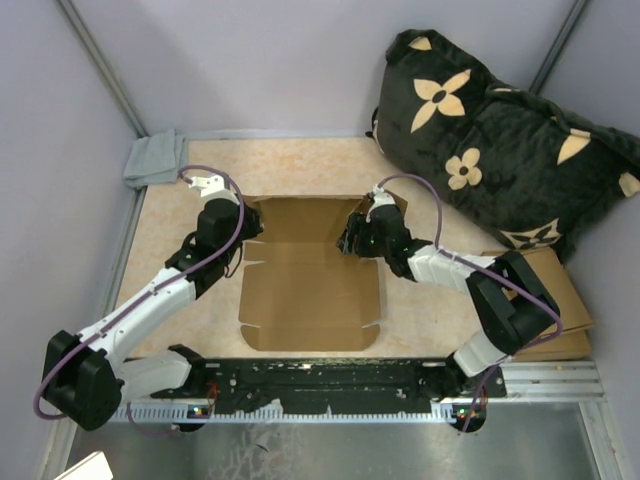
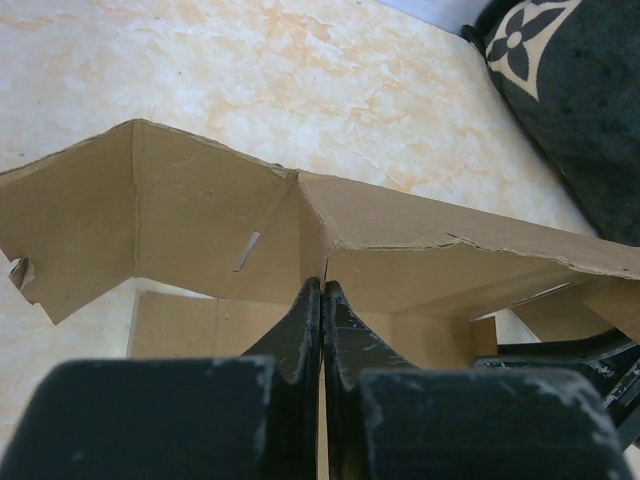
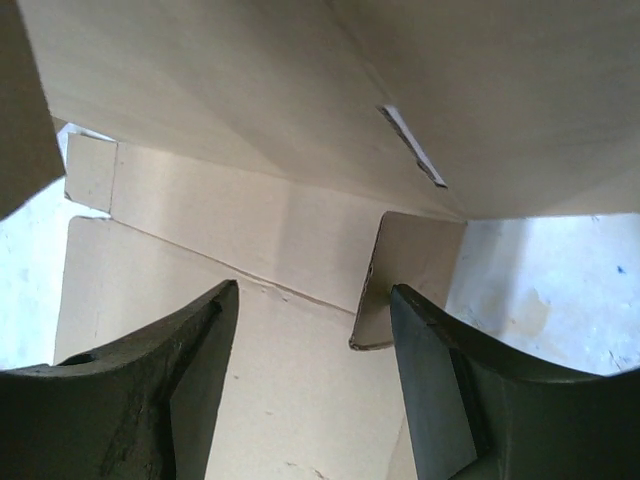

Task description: Fold the paper box

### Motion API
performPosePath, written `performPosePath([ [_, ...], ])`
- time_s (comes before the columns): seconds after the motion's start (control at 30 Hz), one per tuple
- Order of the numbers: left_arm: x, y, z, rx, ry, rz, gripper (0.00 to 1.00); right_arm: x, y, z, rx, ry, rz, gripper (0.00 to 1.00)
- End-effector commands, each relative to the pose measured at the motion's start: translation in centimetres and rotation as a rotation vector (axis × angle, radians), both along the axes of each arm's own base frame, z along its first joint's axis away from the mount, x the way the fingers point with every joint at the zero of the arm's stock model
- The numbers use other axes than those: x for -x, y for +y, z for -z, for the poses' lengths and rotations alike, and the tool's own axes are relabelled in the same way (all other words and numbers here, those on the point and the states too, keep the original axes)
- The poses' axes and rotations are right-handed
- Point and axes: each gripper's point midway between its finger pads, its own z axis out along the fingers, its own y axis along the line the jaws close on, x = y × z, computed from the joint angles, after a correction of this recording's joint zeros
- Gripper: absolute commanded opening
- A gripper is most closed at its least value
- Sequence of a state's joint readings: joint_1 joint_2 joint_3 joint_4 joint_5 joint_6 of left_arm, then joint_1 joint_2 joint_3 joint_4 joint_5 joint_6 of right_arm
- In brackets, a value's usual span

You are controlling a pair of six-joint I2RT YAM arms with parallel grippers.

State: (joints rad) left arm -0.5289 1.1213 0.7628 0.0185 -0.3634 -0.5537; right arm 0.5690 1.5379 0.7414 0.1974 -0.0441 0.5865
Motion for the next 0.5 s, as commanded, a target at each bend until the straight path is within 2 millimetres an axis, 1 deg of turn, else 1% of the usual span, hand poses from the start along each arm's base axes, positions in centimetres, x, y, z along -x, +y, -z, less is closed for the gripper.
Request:
performPosePath([
  [0.0,0.2,-0.2,0.2,0.009,0.020,0.012,0.00,-1.6,2.5,-1.9,-0.052,-0.066,-0.032,0.63],
  [0.1,0.2,-0.2,0.2,0.011,0.021,0.014,0.00,-1.7,3.2,-0.7,-0.046,-0.037,-0.047,0.63],
  [0.17,0.2,-0.3,0.2,0.011,0.022,0.016,0.00,-1.7,3.4,1.2,-0.029,0.004,-0.050,0.63],
  [0.3,0.2,-0.2,0.1,0.011,0.019,0.012,0.00,-1.6,3.6,3.6,-0.011,0.058,-0.050,0.63],
  [0.4,0.2,-0.1,0.2,0.011,0.020,0.011,0.00,-1.2,3.7,4.2,-0.016,0.073,-0.054,0.62],
  [0.47,0.2,-0.1,0.2,0.009,0.022,0.011,0.00,-1.1,3.5,3.8,-0.019,0.066,-0.050,0.62],
])
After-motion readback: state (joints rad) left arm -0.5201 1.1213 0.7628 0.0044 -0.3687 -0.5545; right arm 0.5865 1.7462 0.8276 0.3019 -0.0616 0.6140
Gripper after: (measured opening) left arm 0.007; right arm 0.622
